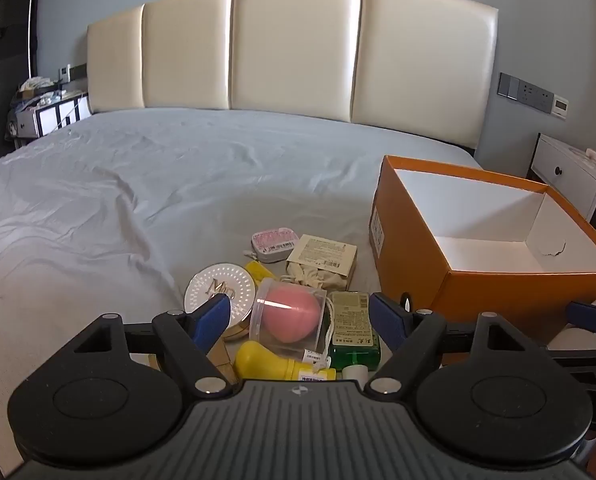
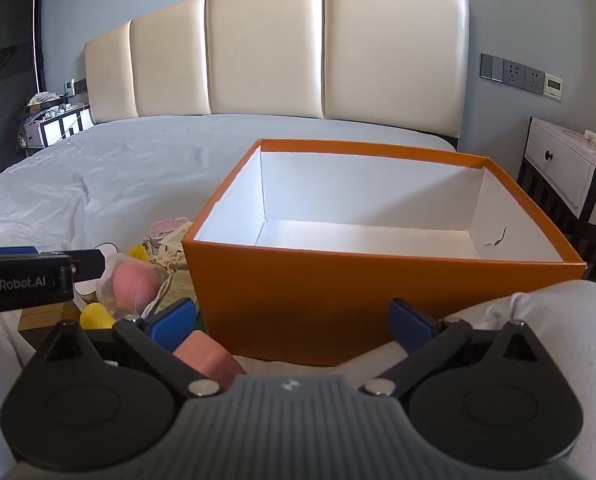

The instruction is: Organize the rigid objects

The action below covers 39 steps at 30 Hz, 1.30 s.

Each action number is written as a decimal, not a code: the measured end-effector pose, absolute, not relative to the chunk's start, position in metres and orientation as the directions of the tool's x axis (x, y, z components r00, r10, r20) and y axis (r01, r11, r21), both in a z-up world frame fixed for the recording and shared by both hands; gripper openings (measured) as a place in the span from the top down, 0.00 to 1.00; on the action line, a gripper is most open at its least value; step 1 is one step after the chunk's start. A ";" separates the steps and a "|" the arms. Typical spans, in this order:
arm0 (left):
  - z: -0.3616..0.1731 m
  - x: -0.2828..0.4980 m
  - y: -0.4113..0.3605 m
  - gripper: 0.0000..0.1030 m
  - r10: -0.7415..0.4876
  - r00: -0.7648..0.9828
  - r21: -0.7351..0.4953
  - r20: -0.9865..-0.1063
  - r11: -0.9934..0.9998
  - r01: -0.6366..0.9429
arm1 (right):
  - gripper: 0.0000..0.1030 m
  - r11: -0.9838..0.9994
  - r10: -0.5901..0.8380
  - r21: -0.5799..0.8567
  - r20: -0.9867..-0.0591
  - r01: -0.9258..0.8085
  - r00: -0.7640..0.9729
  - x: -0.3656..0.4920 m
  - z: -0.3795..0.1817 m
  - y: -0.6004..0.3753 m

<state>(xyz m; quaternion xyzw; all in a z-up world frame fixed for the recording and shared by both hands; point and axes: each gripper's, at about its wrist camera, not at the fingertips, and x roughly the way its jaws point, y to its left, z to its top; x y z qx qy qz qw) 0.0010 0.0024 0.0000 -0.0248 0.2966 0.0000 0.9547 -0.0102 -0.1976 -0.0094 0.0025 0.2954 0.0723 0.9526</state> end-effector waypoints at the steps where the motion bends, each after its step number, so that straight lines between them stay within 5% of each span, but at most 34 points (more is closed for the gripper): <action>1: 0.000 0.001 0.004 0.10 -0.020 0.821 -0.058 -0.570 0.998 -0.016 | 0.03 0.989 0.142 0.053 -0.563 -0.136 0.814 -0.010 -0.010 -0.198; 39: -0.004 0.002 0.008 0.11 -0.013 0.806 -0.093 -0.592 0.994 -0.052 | 0.02 0.992 0.105 0.005 -0.602 -0.127 0.792 0.001 -0.011 -0.191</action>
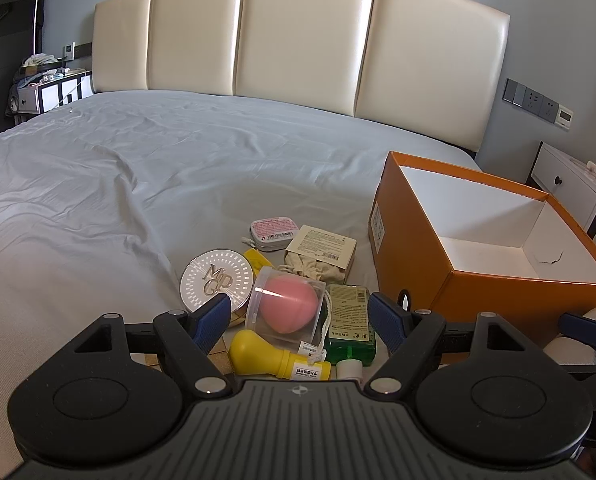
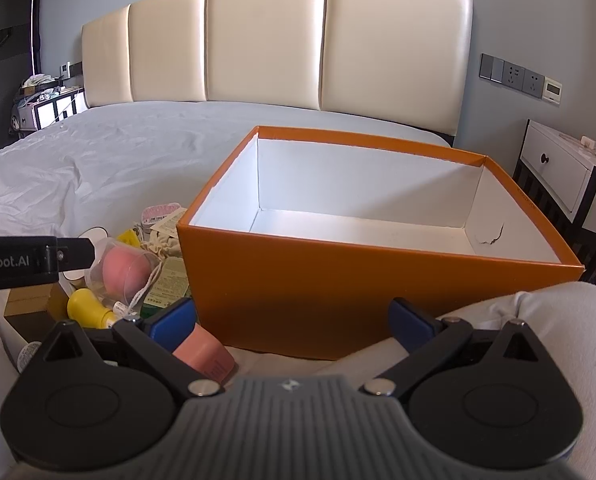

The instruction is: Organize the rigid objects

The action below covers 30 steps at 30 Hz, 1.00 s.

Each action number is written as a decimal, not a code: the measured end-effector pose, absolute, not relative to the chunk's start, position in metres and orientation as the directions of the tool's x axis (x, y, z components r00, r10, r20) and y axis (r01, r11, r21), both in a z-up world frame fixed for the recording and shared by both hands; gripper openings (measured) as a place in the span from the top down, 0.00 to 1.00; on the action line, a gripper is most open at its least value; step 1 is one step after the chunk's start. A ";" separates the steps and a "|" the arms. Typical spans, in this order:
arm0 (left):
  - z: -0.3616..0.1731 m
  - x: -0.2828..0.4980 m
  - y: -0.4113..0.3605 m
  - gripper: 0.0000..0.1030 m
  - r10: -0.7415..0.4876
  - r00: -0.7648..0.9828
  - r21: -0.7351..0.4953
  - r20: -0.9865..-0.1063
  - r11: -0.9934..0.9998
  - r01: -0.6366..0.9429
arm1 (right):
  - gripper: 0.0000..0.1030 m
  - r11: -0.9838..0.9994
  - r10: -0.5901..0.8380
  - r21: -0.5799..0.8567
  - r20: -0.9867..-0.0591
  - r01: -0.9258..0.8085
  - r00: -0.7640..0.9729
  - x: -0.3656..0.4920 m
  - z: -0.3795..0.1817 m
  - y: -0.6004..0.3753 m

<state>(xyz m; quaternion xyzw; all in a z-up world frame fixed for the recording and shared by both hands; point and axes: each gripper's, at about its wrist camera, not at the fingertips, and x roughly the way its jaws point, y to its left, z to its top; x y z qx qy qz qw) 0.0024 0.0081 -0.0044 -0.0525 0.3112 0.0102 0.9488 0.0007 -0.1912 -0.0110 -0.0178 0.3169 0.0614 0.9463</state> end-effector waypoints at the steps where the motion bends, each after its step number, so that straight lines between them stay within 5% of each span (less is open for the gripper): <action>1: -0.004 0.002 0.008 0.11 -0.013 0.806 -0.093 -0.591 0.994 -0.052 | 0.02 0.992 0.105 0.006 -0.602 -0.127 0.792 0.001 -0.011 -0.191; 18: -0.006 0.006 0.008 0.12 -0.029 0.787 -0.110 -0.616 0.993 -0.049 | 0.02 0.990 0.098 -0.019 -0.618 -0.139 0.780 0.002 -0.011 -0.188; 30: -0.014 0.029 0.021 0.29 -0.137 0.637 -0.196 -0.758 0.980 -0.023 | 0.07 0.974 0.154 -0.009 -0.711 -0.227 0.687 0.016 -0.009 -0.170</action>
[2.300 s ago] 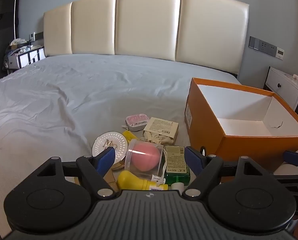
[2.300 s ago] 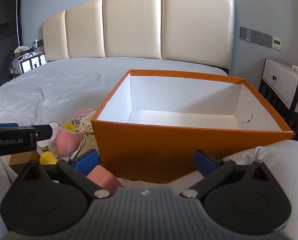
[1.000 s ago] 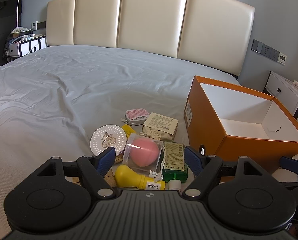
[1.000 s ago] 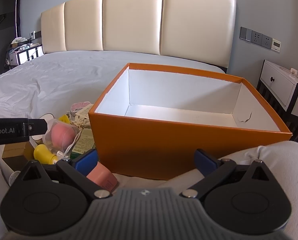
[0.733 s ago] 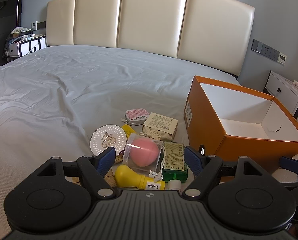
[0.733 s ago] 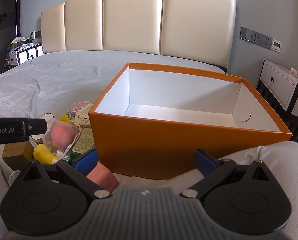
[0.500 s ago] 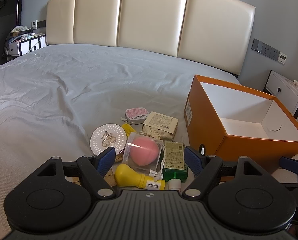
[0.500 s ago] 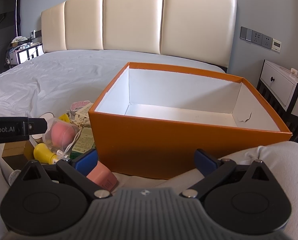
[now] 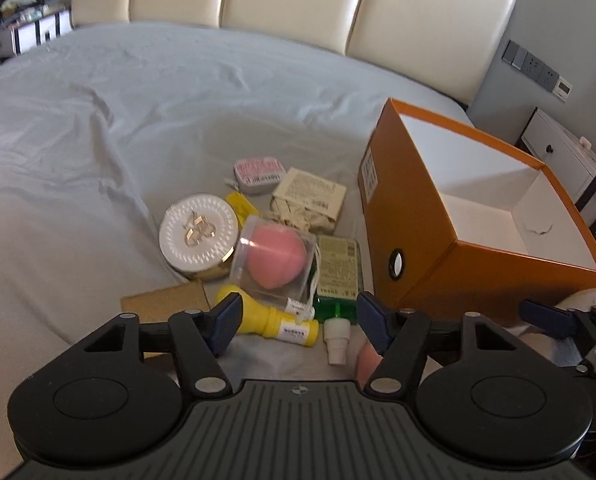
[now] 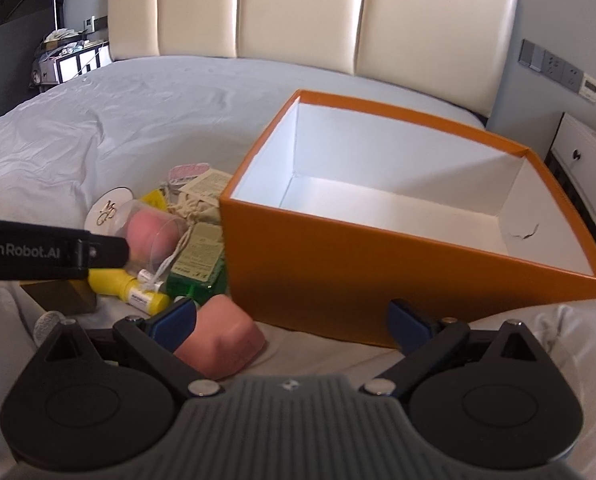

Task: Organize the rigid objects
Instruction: 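Grasp the pink soap block with the right tool while the left tool approaches the yellow bottle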

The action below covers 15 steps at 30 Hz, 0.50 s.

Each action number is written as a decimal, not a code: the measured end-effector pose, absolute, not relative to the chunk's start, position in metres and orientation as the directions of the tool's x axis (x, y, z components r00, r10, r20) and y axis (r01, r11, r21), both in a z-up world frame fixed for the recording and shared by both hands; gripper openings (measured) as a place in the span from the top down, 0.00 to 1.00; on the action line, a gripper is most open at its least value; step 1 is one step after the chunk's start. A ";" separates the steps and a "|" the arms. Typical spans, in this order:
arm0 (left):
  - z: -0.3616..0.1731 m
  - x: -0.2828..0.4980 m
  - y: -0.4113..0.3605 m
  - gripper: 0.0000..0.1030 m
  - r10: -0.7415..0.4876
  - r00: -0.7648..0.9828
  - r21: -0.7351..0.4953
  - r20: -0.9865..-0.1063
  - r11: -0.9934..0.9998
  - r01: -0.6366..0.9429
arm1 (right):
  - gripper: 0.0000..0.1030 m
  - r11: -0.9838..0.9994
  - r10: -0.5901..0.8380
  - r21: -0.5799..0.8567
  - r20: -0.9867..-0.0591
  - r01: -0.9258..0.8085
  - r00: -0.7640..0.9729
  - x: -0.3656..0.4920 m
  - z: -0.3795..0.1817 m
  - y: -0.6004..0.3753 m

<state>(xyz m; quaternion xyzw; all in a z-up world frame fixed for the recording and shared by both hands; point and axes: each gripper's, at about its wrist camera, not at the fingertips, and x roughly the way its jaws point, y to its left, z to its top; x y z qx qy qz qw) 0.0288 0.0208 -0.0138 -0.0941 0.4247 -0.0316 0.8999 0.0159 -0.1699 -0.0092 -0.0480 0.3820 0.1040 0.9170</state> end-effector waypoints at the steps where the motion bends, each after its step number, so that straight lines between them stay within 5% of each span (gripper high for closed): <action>1: -0.015 0.032 0.022 0.31 -0.145 0.618 -0.203 -0.772 0.979 -0.024 | 0.09 0.973 0.160 -0.002 -0.718 -0.232 0.678 0.018 -0.009 -0.167; 15: -0.014 0.067 0.053 0.46 -0.211 0.439 -0.241 -0.874 0.970 -0.015 | 0.24 0.966 0.204 0.096 -0.851 -0.239 0.483 0.061 -0.028 -0.133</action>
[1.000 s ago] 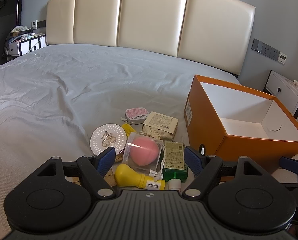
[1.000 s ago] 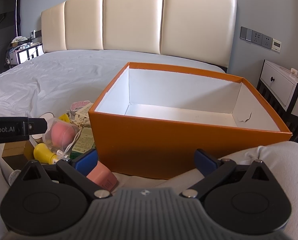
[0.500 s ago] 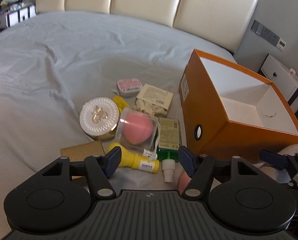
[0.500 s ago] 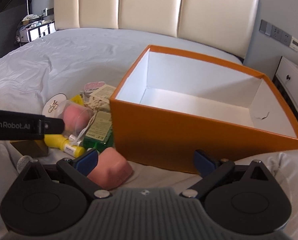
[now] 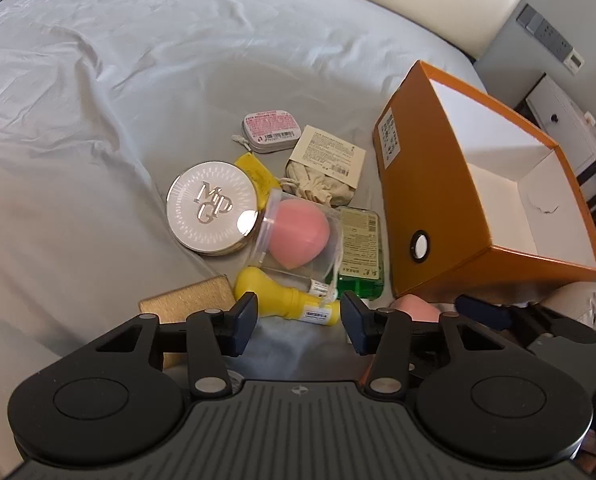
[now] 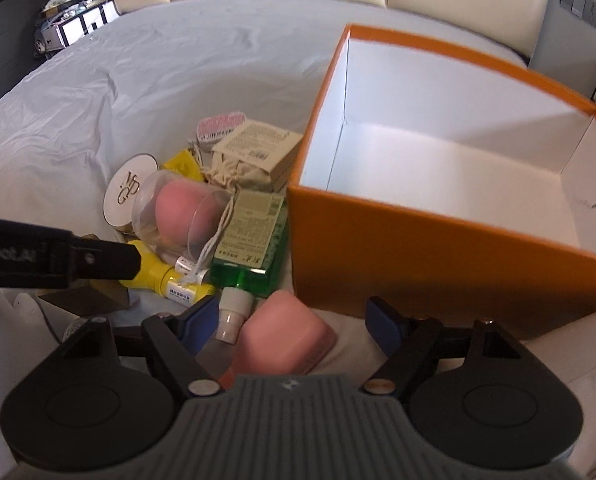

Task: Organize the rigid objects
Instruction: 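Grasp the pink soap block with the right tool while the left tool approaches the yellow bottle, then grasp the yellow squeeze bottle with the left tool while the right tool holds the pink block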

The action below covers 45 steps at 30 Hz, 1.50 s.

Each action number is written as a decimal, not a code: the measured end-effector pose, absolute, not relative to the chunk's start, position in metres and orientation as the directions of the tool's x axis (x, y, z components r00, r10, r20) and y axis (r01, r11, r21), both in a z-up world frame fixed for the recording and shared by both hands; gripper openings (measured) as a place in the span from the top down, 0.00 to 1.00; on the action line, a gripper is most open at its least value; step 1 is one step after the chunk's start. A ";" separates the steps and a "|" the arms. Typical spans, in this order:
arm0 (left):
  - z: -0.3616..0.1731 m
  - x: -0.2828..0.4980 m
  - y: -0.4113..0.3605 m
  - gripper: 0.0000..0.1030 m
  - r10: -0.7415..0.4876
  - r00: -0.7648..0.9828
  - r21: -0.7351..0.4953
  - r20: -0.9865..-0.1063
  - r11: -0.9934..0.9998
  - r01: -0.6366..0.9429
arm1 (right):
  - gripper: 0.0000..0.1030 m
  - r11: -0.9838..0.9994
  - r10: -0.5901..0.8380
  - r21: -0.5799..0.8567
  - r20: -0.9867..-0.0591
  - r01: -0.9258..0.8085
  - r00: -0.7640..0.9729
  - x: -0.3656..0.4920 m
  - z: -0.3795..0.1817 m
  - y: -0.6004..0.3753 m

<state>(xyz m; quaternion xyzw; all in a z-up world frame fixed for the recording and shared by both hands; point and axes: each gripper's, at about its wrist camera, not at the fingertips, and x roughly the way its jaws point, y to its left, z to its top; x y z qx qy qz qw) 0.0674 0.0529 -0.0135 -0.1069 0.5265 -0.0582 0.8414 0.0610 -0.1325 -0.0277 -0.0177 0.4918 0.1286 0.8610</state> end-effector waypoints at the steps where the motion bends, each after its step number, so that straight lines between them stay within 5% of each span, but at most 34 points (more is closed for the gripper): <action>1: -0.014 0.069 0.054 0.46 -0.213 0.429 -0.241 -0.878 0.970 -0.011 | 0.25 0.967 0.207 0.108 -0.862 -0.230 0.464 0.063 -0.031 -0.132; 16: -0.039 0.095 0.053 0.46 -0.303 0.230 -0.298 -0.925 0.953 0.056 | 0.28 0.962 0.247 0.185 -0.905 -0.202 0.347 0.085 -0.066 -0.126; 21: -0.040 0.095 0.050 0.46 -0.280 0.221 -0.275 -0.934 0.960 0.052 | 0.37 0.958 0.263 0.197 -0.891 -0.207 0.370 0.084 -0.067 -0.128; 36: -0.056 0.108 0.048 0.45 -0.265 0.258 -0.331 -0.929 0.908 -0.257 | 0.41 0.951 0.287 0.197 -0.852 -0.238 0.439 0.073 -0.064 -0.133; 45: -0.069 0.104 0.014 0.47 -0.141 0.303 -0.239 -0.943 0.917 -0.318 | 0.41 0.941 0.328 0.240 -0.823 -0.238 0.464 0.070 -0.062 -0.139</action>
